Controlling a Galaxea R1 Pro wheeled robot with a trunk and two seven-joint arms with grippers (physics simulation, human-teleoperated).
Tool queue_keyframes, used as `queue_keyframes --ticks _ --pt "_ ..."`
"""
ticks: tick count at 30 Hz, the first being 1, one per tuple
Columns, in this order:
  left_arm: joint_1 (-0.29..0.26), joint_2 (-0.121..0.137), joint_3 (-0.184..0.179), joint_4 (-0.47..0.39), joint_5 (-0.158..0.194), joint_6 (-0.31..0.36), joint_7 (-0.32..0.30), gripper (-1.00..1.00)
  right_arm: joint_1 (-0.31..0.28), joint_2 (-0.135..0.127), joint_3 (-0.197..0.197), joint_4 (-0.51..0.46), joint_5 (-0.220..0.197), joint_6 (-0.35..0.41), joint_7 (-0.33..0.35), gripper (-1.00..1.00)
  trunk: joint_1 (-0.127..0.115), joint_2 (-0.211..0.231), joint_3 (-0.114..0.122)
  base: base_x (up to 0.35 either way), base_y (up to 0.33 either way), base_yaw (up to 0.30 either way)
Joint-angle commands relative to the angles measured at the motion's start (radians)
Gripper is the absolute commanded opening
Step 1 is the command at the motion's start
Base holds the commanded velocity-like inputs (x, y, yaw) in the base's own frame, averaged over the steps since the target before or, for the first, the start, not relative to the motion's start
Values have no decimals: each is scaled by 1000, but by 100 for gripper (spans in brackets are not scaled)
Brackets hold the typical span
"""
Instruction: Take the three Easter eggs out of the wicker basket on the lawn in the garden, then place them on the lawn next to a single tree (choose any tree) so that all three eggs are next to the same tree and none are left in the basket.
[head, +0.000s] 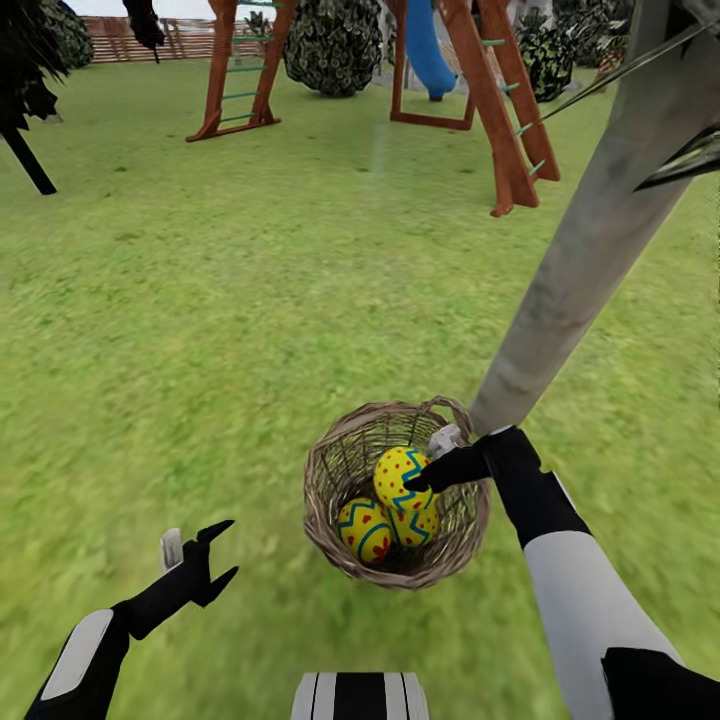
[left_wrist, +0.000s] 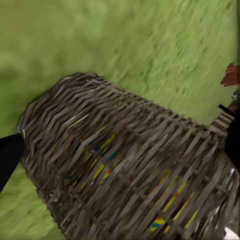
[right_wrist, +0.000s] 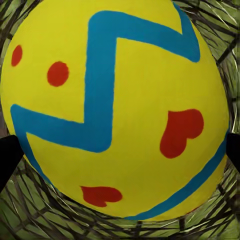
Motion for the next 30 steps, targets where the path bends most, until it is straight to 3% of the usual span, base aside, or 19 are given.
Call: queue_keyframes --ticks 1,17,30 --pt "-1 0 2 0 -4 6 -3 100 0 1 -4 14 15 6 8 -100 -1 0 3 0 0 0" --pt "-1 0 2 0 -4 5 -2 100 14 -5 -4 51 18 8 8 -100 -8 4 65 0 0 0" --pt "-1 0 2 0 -4 5 -2 100 14 -9 -4 83 16 8 8 -100 -57 94 106 0 0 0"
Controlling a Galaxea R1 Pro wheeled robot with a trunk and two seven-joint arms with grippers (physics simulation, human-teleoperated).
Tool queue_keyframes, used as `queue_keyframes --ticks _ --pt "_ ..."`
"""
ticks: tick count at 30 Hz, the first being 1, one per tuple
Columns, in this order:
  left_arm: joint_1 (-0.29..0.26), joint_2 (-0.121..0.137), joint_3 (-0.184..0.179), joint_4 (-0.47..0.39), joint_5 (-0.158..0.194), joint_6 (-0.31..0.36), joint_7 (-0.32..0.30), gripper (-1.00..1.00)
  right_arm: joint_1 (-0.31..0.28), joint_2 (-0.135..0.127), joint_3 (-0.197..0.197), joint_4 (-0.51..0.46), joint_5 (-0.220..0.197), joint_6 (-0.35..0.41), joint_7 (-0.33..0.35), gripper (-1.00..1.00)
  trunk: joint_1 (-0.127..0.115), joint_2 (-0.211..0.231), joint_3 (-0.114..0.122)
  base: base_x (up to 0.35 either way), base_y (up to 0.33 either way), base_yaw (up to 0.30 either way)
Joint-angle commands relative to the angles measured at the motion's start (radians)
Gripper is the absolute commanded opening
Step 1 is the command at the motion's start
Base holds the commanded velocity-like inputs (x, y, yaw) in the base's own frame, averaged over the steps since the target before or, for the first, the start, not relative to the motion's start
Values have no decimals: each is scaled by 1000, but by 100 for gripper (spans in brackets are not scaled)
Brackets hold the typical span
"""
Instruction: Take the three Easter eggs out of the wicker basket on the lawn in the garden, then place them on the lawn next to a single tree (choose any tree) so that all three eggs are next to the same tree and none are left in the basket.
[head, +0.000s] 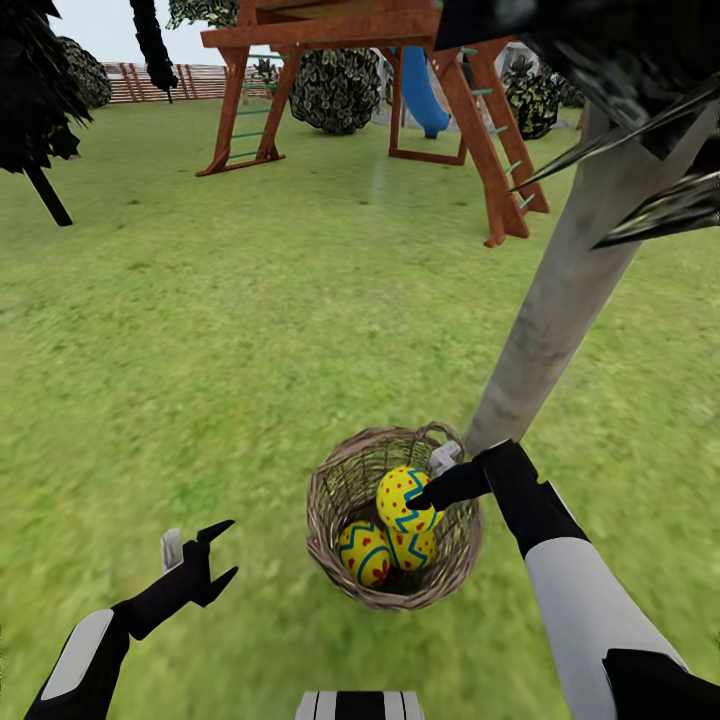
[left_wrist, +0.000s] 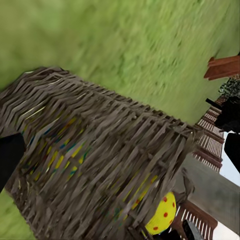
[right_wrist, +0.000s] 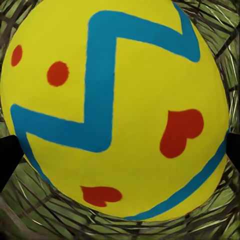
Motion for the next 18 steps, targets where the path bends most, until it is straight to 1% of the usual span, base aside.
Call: queue_keyframes --ticks 1,4,5,7,10,11,14,17,18 --pt "-1 0 2 0 -4 5 -3 100 -1 2 -5 -1 7 5 9 -100 -4 7 2 0 0 0" --pt "-1 0 2 0 -4 5 -3 100 -1 3 -5 -1 7 6 9 -100 -16 28 12 0 0 8" --pt "-1 0 2 0 -4 6 -3 100 -1 3 -5 -1 7 6 9 -100 -19 35 15 0 0 160" --pt "-1 -1 3 0 -4 6 -3 100 -1 3 -5 -1 7 6 9 -100 -27 49 21 0 0 244" --pt "-1 -14 3 0 -5 5 -3 100 -1 5 -5 -2 7 5 10 -100 -39 70 31 0 0 285" --pt "-1 -19 4 1 0 6 -6 100 -1 5 -5 -3 7 5 9 -100 -39 70 31 0 0 292" --pt "-1 -20 5 2 4 3 -8 100 -1 4 -5 -3 7 5 10 -100 -39 70 31 0 0 292" --pt "-1 -20 3 2 0 -3 -8 100 -1 4 -5 -3 7 5 10 -100 -50 91 40 0 0 276" --pt "-1 -20 3 2 0 -3 -8 100 -1 4 -5 -3 7 5 11 -100 -50 91 40 0 0 167"
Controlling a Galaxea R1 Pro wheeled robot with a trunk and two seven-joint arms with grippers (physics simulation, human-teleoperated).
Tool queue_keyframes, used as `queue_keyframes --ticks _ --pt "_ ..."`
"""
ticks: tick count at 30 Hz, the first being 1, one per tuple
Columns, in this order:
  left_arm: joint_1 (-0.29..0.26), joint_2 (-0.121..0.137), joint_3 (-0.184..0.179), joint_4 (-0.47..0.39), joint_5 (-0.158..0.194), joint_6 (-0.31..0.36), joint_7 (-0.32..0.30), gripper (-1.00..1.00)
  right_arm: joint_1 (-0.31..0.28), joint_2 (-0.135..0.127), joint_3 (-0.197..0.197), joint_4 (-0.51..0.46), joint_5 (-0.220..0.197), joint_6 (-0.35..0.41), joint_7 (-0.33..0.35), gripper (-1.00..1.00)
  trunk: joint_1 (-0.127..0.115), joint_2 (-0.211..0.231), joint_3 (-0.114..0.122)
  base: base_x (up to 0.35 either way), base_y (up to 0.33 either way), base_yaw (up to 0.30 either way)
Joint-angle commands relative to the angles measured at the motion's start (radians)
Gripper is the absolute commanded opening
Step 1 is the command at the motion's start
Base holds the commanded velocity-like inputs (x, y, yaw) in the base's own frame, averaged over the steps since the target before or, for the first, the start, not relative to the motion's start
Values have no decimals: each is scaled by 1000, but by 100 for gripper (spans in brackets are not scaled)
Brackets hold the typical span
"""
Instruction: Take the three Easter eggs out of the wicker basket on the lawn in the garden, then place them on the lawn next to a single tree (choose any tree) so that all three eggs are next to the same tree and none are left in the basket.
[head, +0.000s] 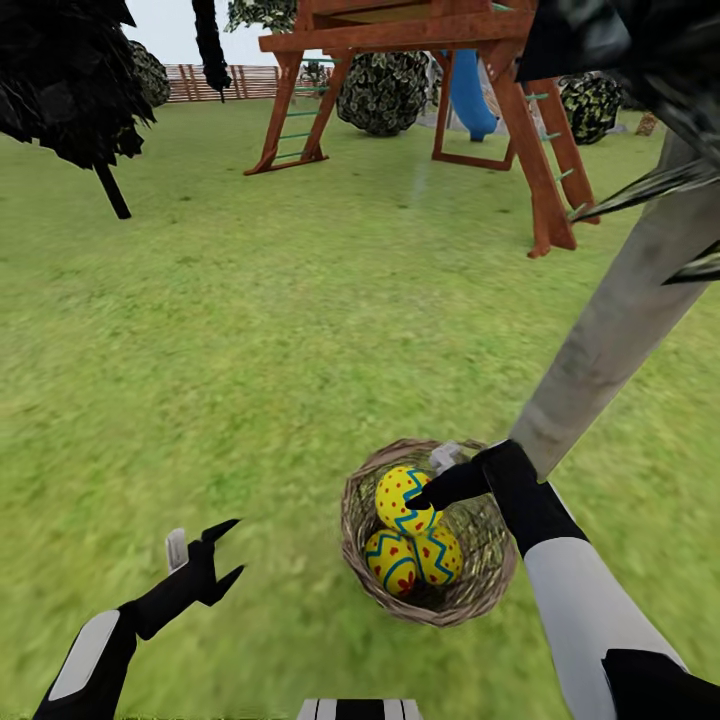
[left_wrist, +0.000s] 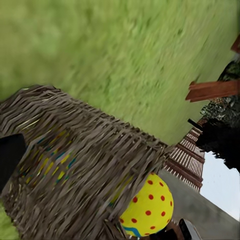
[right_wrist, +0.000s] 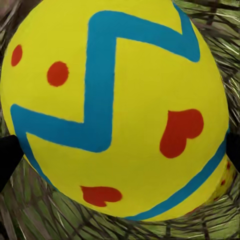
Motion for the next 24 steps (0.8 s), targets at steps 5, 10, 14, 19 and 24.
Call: queue_keyframes --ticks 5,10,14,19,24 --pt "-1 0 5 0 1 5 -4 100 0 1 -5 -1 6 6 9 -100 0 0 -1 -132 0 27" --pt "-1 0 4 0 -2 5 -4 100 0 0 -5 -3 6 4 9 -100 0 0 -1 -336 0 0" --pt "-1 0 2 -1 -7 5 -4 100 0 -1 -5 -4 6 4 9 -100 0 0 -1 -196 0 0" --pt "-1 0 2 -2 -8 5 -5 100 -2 0 -5 -6 2 5 10 -100 0 0 -1 -11 0 0" --pt "-1 0 0 -2 -4 5 -4 100 -2 1 -5 -6 2 5 11 -100 -16 28 12 0 0 0"
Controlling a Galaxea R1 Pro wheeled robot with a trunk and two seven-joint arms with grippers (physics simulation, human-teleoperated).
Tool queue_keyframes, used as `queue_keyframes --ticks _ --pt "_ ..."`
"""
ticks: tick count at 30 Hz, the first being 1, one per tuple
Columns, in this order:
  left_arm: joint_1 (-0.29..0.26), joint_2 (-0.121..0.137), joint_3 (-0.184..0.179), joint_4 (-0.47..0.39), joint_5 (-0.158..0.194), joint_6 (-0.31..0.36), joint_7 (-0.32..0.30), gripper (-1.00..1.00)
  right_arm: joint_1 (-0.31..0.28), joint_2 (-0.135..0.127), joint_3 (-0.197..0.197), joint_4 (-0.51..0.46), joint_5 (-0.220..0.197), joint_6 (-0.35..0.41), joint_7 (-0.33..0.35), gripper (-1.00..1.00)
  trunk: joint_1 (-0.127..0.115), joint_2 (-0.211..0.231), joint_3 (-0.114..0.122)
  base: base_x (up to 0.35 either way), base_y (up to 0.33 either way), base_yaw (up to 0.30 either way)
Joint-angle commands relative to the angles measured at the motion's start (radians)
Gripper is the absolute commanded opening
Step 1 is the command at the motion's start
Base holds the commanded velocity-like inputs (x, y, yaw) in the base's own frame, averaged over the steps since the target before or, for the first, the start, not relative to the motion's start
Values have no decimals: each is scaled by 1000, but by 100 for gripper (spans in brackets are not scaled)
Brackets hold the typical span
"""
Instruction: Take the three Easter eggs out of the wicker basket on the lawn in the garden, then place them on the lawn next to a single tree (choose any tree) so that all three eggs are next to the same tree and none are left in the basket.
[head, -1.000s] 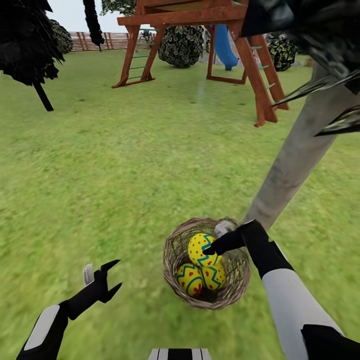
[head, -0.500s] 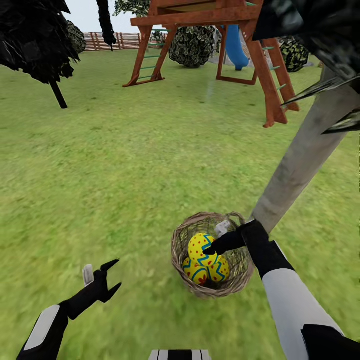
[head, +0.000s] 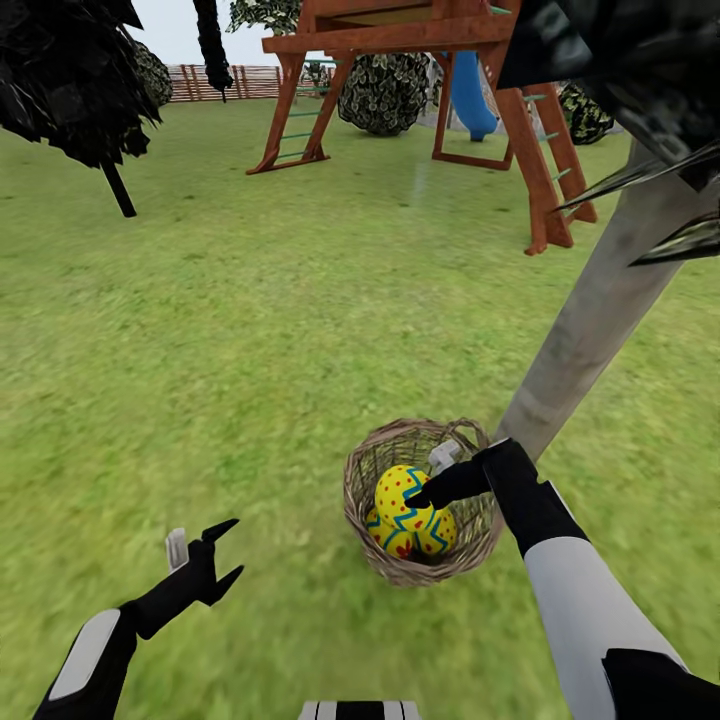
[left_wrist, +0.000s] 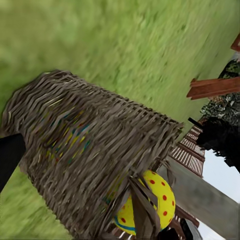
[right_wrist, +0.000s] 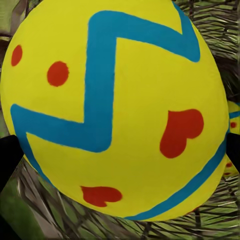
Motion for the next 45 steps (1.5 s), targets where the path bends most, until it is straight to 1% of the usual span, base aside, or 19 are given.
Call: queue_keyframes --ticks 1,6,10,15,18,21,24,43,45 --pt "-1 0 1 0 -6 5 -3 100 -1 1 -4 -1 8 5 9 -100 -4 7 2 0 0 0" --pt "-10 8 0 0 -14 -7 0 100 -1 3 -5 -1 5 4 9 -100 -23 42 18 0 0 0" --pt "-13 8 -1 0 -14 -23 6 100 -1 4 -4 3 9 4 8 -100 -39 70 31 0 0 0" --pt "-13 8 -1 0 -16 -25 6 100 1 -9 -6 6 17 4 3 -100 -58 105 46 0 0 0" --pt "-13 9 -1 0 -18 -26 7 100 1 1 -5 6 18 3 4 -100 -69 126 56 0 0 0" --pt "-13 6 -2 0 -18 -26 8 100 1 -5 -6 7 17 3 4 -100 -81 147 65 0 0 0" --pt "-13 5 -4 0 -19 -25 8 100 1 -1 -5 7 18 3 4 -100 -92 168 75 0 0 0" --pt "-13 4 -3 2 -19 -25 8 100 1 -2 -6 7 17 3 4 -100 -165 301 134 0 0 0" --pt "-13 3 -3 2 -18 -25 8 100 1 2 -5 7 17 4 6 -100 -173 315 140 0 0 0"
